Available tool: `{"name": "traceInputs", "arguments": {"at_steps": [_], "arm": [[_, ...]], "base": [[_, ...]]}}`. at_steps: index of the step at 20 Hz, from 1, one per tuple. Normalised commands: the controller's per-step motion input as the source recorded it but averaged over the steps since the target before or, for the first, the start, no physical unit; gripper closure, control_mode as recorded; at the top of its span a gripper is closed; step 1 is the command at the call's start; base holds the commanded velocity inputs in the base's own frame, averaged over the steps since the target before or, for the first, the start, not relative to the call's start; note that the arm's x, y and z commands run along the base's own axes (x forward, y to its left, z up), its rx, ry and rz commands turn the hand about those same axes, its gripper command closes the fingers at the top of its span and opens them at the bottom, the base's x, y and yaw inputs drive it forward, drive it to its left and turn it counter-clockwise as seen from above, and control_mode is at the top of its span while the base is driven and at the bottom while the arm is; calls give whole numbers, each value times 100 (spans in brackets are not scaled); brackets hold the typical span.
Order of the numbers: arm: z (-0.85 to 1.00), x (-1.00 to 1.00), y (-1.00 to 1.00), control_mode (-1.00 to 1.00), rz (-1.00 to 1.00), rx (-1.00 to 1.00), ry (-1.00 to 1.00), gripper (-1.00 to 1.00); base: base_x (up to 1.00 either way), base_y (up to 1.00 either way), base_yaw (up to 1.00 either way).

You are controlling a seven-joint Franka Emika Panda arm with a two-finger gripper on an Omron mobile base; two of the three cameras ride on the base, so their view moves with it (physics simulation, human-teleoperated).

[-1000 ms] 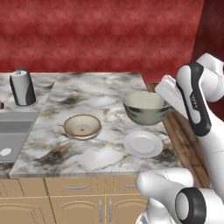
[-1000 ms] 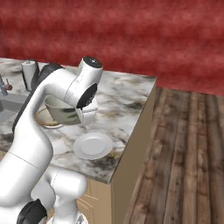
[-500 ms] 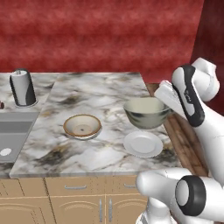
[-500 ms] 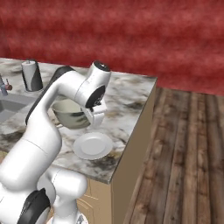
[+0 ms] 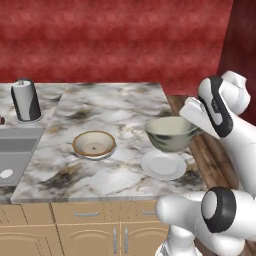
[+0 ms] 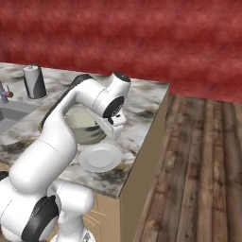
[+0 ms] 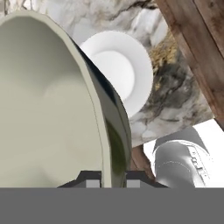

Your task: Move the bowls from the cabinet to the plates on the dining table.

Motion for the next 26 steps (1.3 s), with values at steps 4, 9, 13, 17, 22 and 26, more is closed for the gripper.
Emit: {"name": "traceInputs", "arguments": {"at_steps": [4,9,13,17,22,26], "arm": [[-23,12,-14,-100,11,0,0,100],[-29,27,-7,-100,8,0,-1,100],[-28,27,-4,-100,5,0,0,100],[-25,24,-5,-100,5,0,0,100],[-25,9,-2,-100,4,2,0,100],[-24,10,-5,-100,4,4,-3,100]], "base": [[0,0,0],[0,0,0],[0,0,0],[0,0,0],[0,0,0],[0,0,0]]}}
